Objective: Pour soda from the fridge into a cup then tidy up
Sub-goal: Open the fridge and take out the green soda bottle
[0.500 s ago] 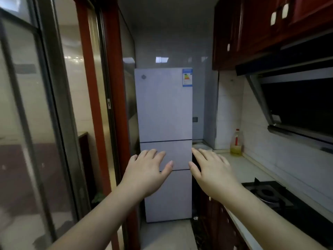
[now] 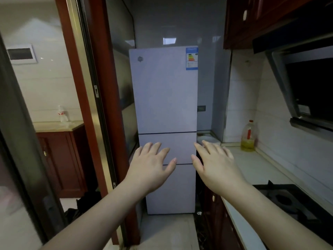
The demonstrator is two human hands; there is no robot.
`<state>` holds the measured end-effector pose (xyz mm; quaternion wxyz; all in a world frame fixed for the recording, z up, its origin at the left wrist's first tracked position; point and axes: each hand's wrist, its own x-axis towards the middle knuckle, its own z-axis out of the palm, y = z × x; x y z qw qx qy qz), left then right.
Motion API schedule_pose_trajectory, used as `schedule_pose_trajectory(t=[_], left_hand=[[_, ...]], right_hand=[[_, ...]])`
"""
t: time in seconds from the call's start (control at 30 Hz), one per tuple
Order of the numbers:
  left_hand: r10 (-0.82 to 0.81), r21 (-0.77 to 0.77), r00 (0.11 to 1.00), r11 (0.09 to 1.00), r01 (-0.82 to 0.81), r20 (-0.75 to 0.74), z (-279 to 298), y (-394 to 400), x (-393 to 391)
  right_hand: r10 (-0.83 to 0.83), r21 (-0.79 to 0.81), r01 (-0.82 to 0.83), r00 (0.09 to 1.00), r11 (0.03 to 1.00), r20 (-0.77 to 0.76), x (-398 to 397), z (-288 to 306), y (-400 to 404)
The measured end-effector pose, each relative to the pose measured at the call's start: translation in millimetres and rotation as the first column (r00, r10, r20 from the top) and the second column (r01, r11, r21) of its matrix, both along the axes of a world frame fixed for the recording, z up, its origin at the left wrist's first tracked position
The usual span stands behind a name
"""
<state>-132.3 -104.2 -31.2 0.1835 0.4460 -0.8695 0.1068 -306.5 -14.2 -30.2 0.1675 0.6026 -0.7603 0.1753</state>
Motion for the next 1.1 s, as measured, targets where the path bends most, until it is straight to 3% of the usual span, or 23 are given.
schedule_pose_trajectory(t=[0.27, 0.77, 1.1], left_hand=[[0.025, 0.017, 0.999, 1.0, -0.025, -0.026, -19, -76, -17], [0.022, 0.029, 1.0, 0.999, -0.021, -0.021, -27, -287, -3], [0.02, 0.053, 0.999, 0.998, -0.018, -0.026, -39, -384, -38]], right_hand=[[0.053, 0.057, -0.053, 0.999, 0.997, -0.006, -11, -19, -87], [0.008, 0.086, -0.005, 0.999, 0.996, -0.034, 3, -23, -290], [0.044, 0.115, -0.043, 0.999, 0.992, -0.009, -31, -35, -388]])
